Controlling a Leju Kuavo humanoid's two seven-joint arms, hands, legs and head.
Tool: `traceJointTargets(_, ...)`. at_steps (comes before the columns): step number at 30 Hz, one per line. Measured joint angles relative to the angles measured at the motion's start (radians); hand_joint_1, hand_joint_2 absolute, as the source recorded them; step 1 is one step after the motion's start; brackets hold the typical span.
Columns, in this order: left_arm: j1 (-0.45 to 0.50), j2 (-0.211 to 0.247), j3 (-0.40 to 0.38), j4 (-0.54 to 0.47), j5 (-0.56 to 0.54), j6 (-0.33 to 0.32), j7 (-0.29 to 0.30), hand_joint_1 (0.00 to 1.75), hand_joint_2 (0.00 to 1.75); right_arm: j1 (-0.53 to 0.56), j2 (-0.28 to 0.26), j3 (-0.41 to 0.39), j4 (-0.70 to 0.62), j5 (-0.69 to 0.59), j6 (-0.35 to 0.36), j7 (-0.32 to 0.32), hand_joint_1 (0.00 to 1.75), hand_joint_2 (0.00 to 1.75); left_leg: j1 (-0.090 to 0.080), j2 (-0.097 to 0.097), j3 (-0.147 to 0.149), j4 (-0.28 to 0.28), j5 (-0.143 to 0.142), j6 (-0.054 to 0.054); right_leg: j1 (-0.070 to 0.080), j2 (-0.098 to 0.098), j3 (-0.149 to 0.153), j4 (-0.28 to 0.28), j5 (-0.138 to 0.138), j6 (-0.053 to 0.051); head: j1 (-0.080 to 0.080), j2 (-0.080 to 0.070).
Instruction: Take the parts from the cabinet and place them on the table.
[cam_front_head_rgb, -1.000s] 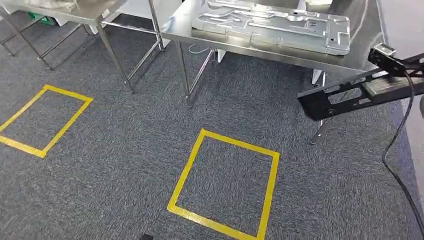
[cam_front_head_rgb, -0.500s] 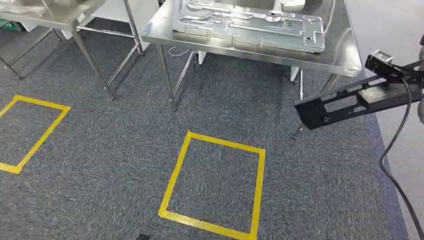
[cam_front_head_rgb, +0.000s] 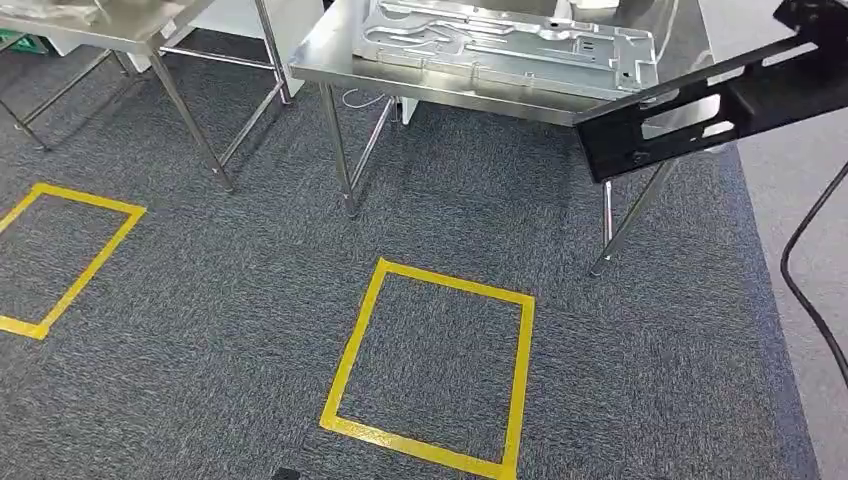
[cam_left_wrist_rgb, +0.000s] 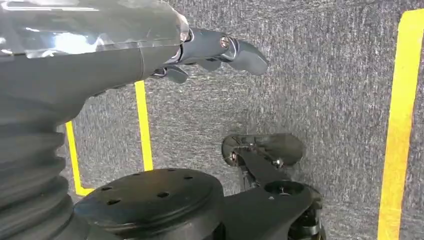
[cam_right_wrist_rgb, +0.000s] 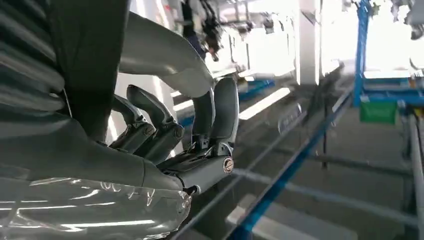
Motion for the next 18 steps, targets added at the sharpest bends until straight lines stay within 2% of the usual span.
traceJointTargets(3,0.000,0.000,0.000,0.000,0.012,-0.002,0.001,0.00,1.75,0.016,-0.001,0.003,-0.053,-0.029,-0.036,-0.001,1.75,1.75,0.000,0.000,0.000,0.000,0.000,0.000,0.000,0.000,-0.001,0.000,0.000,0.000,0.000,0.000)
traceJointTargets(8,-0.001,0.000,0.001,0.000,0.036,0.005,-0.007,0.00,1.75,0.038,-0.004,0.013,-0.106,-0.036,-0.038,0.006,1.75,1.75,0.000,0.000,0.000,0.000,0.001,-0.001,0.000,0.000,-0.001,0.001,0.000,0.000,0.000,0.000)
traceJointTargets(18,-0.002,0.000,0.014,0.000,0.040,-0.049,0.058,0.00,1.75,0.065,-0.005,0.026,-0.142,-0.036,-0.032,0.026,1.75,1.75,-0.001,0.000,-0.002,0.003,0.000,0.000,-0.002,0.000,-0.002,0.001,0.001,0.002,0.000,0.000)
